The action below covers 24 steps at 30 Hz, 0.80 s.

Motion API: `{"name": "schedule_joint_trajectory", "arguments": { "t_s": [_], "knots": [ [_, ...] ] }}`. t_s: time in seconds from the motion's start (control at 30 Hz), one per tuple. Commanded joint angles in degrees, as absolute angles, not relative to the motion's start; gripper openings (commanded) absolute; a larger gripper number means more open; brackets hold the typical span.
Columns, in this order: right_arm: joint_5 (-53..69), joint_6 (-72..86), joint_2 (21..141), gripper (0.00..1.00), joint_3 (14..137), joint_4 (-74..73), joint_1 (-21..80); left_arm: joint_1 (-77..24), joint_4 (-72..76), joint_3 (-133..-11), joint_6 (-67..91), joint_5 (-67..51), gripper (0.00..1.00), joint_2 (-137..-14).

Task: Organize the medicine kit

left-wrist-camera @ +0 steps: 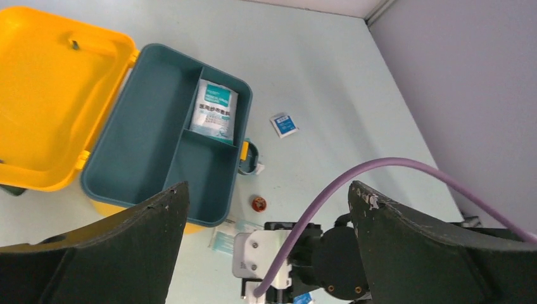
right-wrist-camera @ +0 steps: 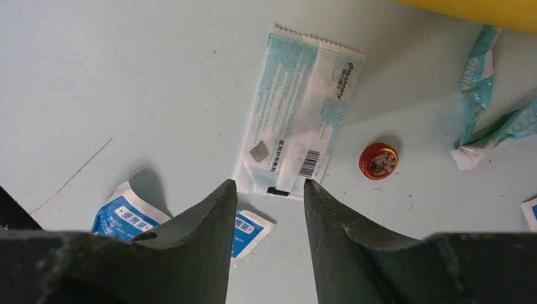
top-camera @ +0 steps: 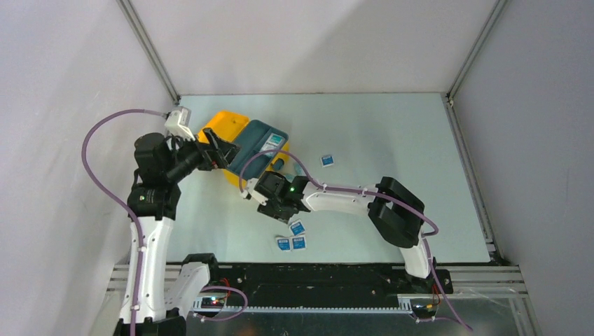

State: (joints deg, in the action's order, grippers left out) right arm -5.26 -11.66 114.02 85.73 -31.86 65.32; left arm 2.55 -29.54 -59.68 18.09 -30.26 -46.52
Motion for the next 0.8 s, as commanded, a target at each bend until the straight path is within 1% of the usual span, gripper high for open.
{"name": "schedule_joint_trajectory", "arguments": {
  "t_s": [0.0,0.13,0.27,0.47,0.63,0.77],
  "knots": [
    [-6.6,-11.2,116.4,0.48,87.6,-31.7,65.8,4.0,-25.1,-59.8,22.7,-37.5,0.99,-47.4],
    [-5.8,-9.9,117.3,0.5,87.7,-31.8,66.1,4.3,-24.8,-59.9,22.7,-36.7,0.98,-47.9],
    [-5.2,-9.1,118.1,0.5,87.5,-32.0,66.6,4.7,-24.5,-59.7,23.0,-36.5,0.96,-48.4],
    [-3.0,-7.6,119.5,0.48,87.7,-32.7,66.2,5.2,-24.0,-59.4,23.9,-36.5,0.95,-48.4],
    [0.9,-5.7,121.4,0.42,88.0,-33.6,64.7,5.4,-23.3,-58.8,23.9,-36.7,0.94,-48.0],
    [0.7,-5.4,122.6,0.4,87.4,-33.6,64.4,5.5,-23.0,-58.5,23.6,-36.9,0.94,-47.5]
  ]
}}
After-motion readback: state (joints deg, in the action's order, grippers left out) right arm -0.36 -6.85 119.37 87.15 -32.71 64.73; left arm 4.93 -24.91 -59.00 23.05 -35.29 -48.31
